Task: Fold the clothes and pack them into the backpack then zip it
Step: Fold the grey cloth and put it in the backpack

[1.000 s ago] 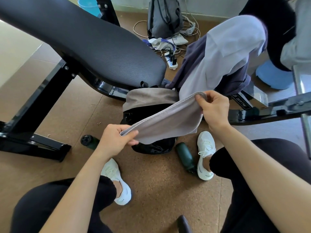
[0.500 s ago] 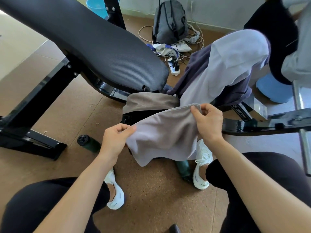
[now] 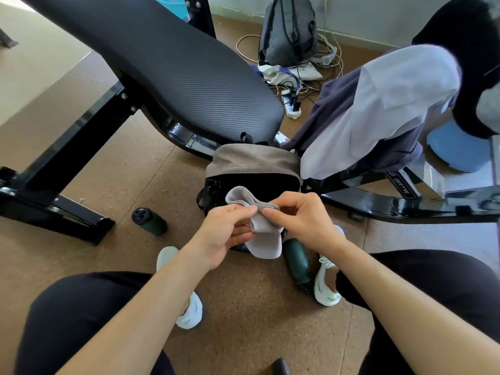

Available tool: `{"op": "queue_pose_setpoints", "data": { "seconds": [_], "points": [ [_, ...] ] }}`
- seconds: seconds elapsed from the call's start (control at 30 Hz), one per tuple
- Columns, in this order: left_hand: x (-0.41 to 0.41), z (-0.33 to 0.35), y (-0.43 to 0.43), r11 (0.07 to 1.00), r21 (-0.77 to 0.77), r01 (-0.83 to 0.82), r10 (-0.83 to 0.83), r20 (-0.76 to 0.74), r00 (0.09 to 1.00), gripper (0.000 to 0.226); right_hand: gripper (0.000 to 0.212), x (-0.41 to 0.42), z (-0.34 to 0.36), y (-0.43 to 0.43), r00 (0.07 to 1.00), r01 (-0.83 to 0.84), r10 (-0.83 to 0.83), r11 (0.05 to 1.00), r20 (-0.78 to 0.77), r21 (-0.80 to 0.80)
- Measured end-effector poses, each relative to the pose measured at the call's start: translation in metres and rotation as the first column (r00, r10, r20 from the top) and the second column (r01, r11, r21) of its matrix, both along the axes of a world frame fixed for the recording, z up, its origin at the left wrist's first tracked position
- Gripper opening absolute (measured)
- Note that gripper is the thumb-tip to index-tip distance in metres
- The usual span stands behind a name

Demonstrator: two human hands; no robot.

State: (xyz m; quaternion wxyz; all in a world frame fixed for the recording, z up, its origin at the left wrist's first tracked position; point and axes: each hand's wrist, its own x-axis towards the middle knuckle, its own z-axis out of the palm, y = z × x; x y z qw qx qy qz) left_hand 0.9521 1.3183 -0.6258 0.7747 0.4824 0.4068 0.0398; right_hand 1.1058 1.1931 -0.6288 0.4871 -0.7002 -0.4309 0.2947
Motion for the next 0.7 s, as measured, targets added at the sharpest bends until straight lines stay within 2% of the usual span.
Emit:
{"op": "queue_pose_setpoints", "data": {
  "seconds": [0.13, 0.27, 0.4, 0.47, 0.57, 0.63, 0.7],
  "points": [
    [-0.001, 0.001, -0.001, 1.000, -0.021, -0.021, 0.021, -0.007, 1.000, 0.024, 0.012, -0.003, -0.002, 0.001, 0.996, -0.056, 0.055, 0.998, 0.065, 0.015],
    [-0.003, 0.004, -0.002, 0.987, -0.144, -0.070, 0.072, 0.003, 0.997, 0.022, 0.036, -0.011, -0.005, 0.000, 0.937, -0.161, 0.163, 0.986, 0.308, -0.035],
    [-0.002, 0.005, -0.005, 0.986, -0.152, -0.065, 0.067, 0.006, 0.998, 0.018, 0.023, -0.014, -0.008, 0.002, 0.912, -0.116, 0.095, 0.993, 0.399, 0.028],
    [-0.002, 0.008, -0.002, 0.995, -0.094, -0.026, 0.026, -0.004, 1.000, 0.020, 0.013, -0.012, -0.006, 0.002, 0.943, -0.094, 0.069, 0.994, 0.327, 0.061],
    [-0.002, 0.010, 0.002, 0.999, -0.028, -0.017, 0.015, -0.070, 0.997, 0.020, 0.005, -0.004, -0.001, 0.002, 0.990, -0.041, 0.034, 0.998, 0.136, 0.046],
    [-0.004, 0.007, 0.007, 0.976, 0.206, -0.078, 0.108, -0.141, 0.984, 0.011, 0.005, 0.000, 0.001, 0.002, 0.998, -0.044, 0.043, 0.999, 0.049, 0.015],
    [-0.006, 0.001, 0.016, 0.889, 0.435, -0.140, 0.221, -0.140, 0.965, 0.013, 0.008, 0.005, 0.004, 0.002, 0.998, -0.061, 0.061, 0.998, -0.030, 0.010]
  ]
}}
